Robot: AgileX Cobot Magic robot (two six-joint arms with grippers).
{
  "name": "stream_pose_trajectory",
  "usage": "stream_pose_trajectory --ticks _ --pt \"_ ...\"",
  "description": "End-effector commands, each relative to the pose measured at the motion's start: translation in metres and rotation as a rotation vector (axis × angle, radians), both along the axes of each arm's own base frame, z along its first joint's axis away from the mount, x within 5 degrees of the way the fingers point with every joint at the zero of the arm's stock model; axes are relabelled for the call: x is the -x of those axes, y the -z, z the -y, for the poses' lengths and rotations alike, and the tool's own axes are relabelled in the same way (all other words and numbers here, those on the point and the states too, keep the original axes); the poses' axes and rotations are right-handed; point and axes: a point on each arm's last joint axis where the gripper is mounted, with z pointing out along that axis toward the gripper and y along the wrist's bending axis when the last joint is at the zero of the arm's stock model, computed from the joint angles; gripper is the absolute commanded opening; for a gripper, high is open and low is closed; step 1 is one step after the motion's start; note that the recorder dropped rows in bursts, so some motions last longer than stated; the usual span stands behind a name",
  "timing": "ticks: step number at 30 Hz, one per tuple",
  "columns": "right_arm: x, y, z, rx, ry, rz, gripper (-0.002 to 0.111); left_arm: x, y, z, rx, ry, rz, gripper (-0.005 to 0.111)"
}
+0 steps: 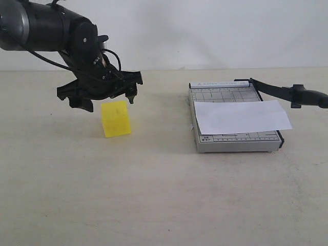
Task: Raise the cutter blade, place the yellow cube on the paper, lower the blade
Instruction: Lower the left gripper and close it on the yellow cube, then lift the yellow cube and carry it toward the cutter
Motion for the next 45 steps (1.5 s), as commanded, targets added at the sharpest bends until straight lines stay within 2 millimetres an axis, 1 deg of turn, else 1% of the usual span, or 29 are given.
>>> stream_pose_trajectory --ticks 1,10,16,21,26,29,32,33,34,35,37,38,40,41,45 --pt "0.001 -0.001 0.0 -0.004 -0.001 0.007 0.0 -0.001 0.004 0.001 -0.007 -0.006 -0.024 0.086" --pt "0.001 -0.001 0.0 -0.004 -0.001 0.01 0.0 -0.007 0.012 0.004 -0.007 -0.005 -0.027 0.086" --pt "0.001 -0.001 0.0 -0.004 -0.001 0.01 0.0 -0.01 0.027 0.005 -0.014 -0.002 -0.043 0.086" --pt "0.001 -0.001 0.0 -0.004 -0.001 0.01 0.0 -0.013 0.034 0.006 -0.006 0.004 -0.026 0.086" --pt "0.001 -0.001 0.0 -0.006 -0.001 0.01 0.0 -0.015 0.046 0.007 -0.016 0.016 -0.039 0.086" --pt "0.001 -0.001 0.0 -0.006 -0.001 0.01 0.0 -0.017 0.048 0.008 -0.03 0.048 -0.037 0.086" --pt "0.001 -0.001 0.0 -0.006 -0.001 0.01 0.0 -0.021 0.047 0.01 -0.041 0.08 -0.026 0.086" --pt "0.001 -0.001 0.0 -0.006 -0.001 0.01 0.0 -0.021 0.046 0.01 -0.053 0.088 -0.022 0.084" --pt "0.001 -0.001 0.0 -0.006 -0.001 0.01 0.0 -0.022 0.045 0.009 -0.057 0.089 -0.021 0.081" --pt "0.001 -0.001 0.0 -0.006 -0.001 0.01 0.0 -0.022 0.044 0.009 -0.064 0.09 -0.023 0.075" --pt "0.001 -0.001 0.0 -0.006 -0.001 0.01 0.0 -0.022 0.04 0.009 -0.074 0.096 -0.03 0.055" --pt "0.001 -0.001 0.0 -0.006 -0.001 0.01 0.0 -0.021 0.038 0.008 -0.085 0.111 -0.034 0.042" --pt "0.001 -0.001 0.0 -0.006 -0.001 0.01 0.0 -0.02 0.033 0.007 -0.107 0.152 -0.035 0.012" --pt "0.001 -0.001 0.0 -0.006 -0.001 0.01 0.0 -0.019 0.031 0.006 -0.131 0.191 -0.032 0.005" --pt "0.001 -0.001 0.0 -0.006 -0.001 0.01 0.0 -0.017 0.014 0.008 -0.182 0.312 0.016 0.005"
